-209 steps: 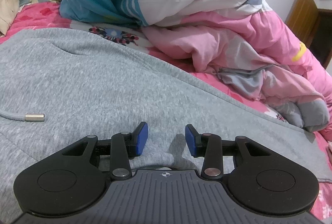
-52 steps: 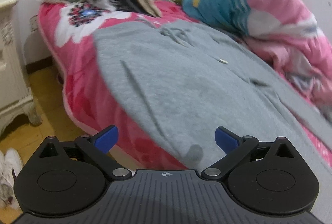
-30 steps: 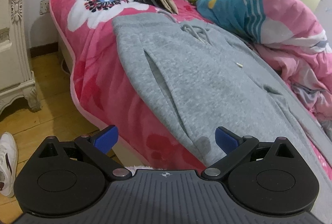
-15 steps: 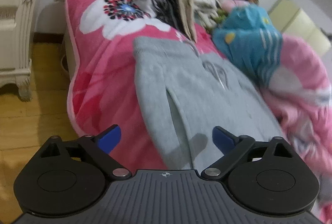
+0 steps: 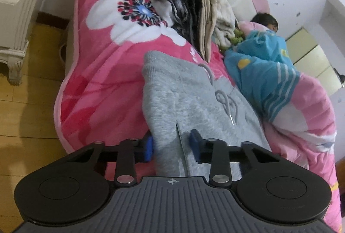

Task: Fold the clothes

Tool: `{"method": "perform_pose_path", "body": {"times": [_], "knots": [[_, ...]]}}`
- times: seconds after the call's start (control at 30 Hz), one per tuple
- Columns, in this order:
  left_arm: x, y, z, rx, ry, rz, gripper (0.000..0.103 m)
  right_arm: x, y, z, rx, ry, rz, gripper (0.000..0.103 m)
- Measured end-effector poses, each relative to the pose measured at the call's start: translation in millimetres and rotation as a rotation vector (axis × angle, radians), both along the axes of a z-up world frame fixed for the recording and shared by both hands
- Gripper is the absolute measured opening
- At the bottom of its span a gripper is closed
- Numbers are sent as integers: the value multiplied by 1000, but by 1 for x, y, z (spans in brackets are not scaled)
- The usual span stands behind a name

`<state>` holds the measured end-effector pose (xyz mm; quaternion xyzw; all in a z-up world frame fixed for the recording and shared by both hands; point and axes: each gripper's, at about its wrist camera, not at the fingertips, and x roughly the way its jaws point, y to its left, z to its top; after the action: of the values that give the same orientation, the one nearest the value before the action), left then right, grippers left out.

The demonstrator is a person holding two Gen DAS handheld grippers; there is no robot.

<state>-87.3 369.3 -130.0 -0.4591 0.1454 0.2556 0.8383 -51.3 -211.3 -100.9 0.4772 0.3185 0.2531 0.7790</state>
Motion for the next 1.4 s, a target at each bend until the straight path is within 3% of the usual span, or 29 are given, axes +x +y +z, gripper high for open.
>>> {"method": "perform_pose_path", "body": {"times": [0.03,0.13,0.27,0.4,0.57,0.67,0.87,1.07,1.27,1.4], "knots": [[-1,-1,3,10,-10,-3,14,0,0,3,-13,-12,0,12],[1,-8,18,72,-37,-21,8,-1,0,14,-73,-68,-2,9],[15,-18,43,144,-74,-66,7,2,2,37,-161,-167,-10,6],[42,-29,71,235,-114,-108,6,17,-1,59,-186,-249,-16,5],[95,-40,94,333,-118,-141,6,58,-3,81,-191,-313,-34,5],[135,-42,98,349,-95,-148,6,92,-3,85,-197,-322,-50,5],[226,-62,88,448,19,-167,6,177,-4,82,-157,-249,-53,5],[292,-72,52,494,192,-185,6,247,-4,40,-168,-120,-52,5],[305,-70,30,471,242,-172,14,278,-5,-4,-199,-1,-43,5],[300,-67,38,425,208,-198,35,285,-5,-17,-209,45,-23,8]]}}
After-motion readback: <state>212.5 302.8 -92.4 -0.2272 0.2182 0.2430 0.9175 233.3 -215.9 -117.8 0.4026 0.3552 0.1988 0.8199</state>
